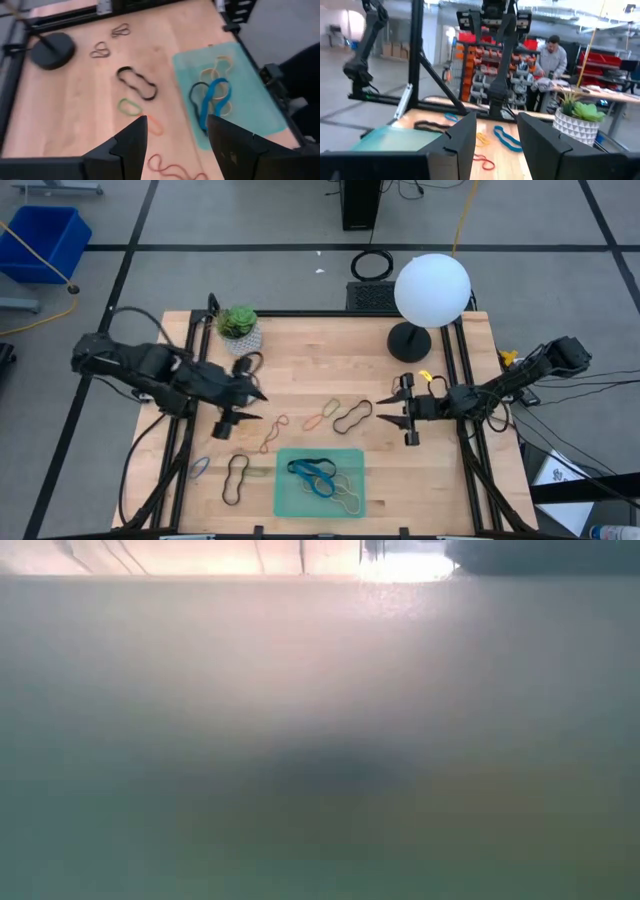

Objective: Pick and place rubber bands into bin
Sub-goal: Put the top large black rubberband into the green bin

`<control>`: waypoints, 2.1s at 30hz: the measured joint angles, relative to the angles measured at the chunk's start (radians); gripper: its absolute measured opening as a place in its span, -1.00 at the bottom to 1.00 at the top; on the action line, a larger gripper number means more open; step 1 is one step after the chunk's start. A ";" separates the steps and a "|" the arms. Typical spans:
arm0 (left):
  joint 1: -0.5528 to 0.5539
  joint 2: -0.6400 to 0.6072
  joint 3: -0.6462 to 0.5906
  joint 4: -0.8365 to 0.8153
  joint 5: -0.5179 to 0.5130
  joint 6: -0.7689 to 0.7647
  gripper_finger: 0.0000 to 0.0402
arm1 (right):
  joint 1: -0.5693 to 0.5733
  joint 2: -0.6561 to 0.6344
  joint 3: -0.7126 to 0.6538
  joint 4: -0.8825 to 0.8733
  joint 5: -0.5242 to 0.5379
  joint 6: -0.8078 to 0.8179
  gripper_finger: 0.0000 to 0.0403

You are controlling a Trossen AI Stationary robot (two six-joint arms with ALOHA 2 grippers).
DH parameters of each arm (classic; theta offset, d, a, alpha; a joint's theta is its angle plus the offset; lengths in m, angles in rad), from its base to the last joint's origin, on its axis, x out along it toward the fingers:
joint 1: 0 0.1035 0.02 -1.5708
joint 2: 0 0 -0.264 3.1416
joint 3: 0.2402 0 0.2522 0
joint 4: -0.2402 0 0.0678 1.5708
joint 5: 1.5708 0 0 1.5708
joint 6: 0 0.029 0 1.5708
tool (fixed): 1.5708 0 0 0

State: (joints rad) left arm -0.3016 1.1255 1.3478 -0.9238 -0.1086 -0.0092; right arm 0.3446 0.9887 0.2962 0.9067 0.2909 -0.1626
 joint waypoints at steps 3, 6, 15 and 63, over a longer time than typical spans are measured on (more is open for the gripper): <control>0.001 -0.098 -0.102 0.036 -0.069 -0.033 0.03 | -0.025 0.000 0.079 -0.154 -0.002 0.001 -0.30; 0.002 -0.208 -0.239 0.138 -0.105 -0.050 0.04 | -0.050 0.001 0.158 -0.343 -0.003 0.001 -0.30; 0.001 -0.498 -0.623 0.421 -0.106 -0.069 0.01 | -0.152 0.078 0.285 -0.717 -0.004 0.157 -0.30; 0.001 -0.707 -0.936 0.666 -0.108 -0.099 0.04 | -0.354 0.535 0.303 -0.860 -0.132 0.334 -0.98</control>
State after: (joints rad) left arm -0.3007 0.4187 0.4114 -0.2573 -0.2169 -0.1078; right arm -0.0090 1.5238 0.5991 0.0463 0.1587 0.1710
